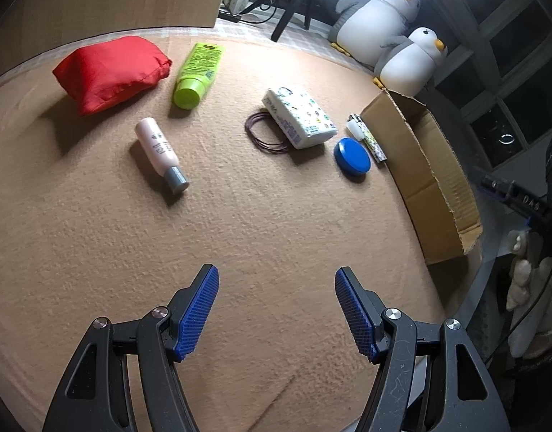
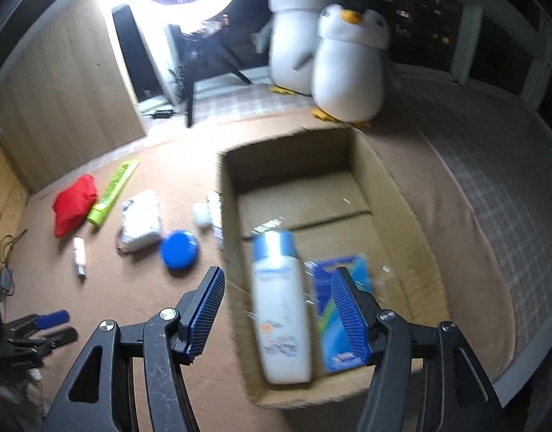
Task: Organize objects
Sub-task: 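Lower the card package into the box beside the bottle, release, then move the right gripper to the white star-print tissue pack and grasp it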
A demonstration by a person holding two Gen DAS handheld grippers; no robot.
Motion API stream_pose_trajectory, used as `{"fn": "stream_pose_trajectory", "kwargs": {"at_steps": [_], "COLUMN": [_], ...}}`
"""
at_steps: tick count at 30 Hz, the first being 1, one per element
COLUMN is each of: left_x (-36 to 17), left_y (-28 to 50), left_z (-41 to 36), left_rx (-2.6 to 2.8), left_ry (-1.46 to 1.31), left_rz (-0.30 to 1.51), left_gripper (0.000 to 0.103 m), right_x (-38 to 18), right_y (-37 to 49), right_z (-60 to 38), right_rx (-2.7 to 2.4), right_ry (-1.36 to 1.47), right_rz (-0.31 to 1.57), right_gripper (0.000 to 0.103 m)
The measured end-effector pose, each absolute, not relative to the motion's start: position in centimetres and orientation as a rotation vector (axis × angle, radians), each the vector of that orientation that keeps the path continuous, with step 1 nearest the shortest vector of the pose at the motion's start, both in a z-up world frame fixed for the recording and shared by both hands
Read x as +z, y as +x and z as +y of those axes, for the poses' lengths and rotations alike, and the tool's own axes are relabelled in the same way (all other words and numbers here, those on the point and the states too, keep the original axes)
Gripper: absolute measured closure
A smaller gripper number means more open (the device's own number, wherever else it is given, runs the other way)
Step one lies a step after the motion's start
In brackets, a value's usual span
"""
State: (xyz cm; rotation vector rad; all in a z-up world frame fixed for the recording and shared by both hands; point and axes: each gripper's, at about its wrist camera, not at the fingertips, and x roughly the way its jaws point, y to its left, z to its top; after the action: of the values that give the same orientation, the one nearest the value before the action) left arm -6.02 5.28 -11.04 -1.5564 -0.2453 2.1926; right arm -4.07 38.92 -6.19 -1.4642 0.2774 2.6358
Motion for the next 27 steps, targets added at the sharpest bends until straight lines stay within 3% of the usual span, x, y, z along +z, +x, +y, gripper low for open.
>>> {"fn": "stream_pose_trajectory", "kwargs": {"at_steps": [5,10,16,21,27], "left_x": [-10.9,-10.4,-9.9,-10.1,-10.6], "left_y": [-5.5,-4.8,-4.0,-3.5,-3.0], "left_z": [4.3,2.7,0.1,-2.1,-3.8], "left_rx": [2.224,2.269,2.348,2.377,2.397], "left_ry": [-1.559,-1.564,-1.567,-1.590,-1.620], "left_rz": [-0.232,-0.225,-0.226,-0.271,-0.308], "left_gripper": [0.025,0.024,0.017,0.017,0.017], "right_x": [-5.7,-6.4,-9.1,-11.7,-13.5], "right_y": [-7.1,-11.4,-17.3,-21.1,-24.0], "right_z": [36.0,32.1,29.0,27.9,27.0], "right_rx": [2.724,2.776,2.740,2.672,2.620], "right_ry": [-1.527,-1.620,-1.777,-1.862,-1.907], "right_rz": [0.335,0.290,0.357,0.423,0.419], "right_gripper": [0.045,0.045,0.045,0.046,0.057]}}
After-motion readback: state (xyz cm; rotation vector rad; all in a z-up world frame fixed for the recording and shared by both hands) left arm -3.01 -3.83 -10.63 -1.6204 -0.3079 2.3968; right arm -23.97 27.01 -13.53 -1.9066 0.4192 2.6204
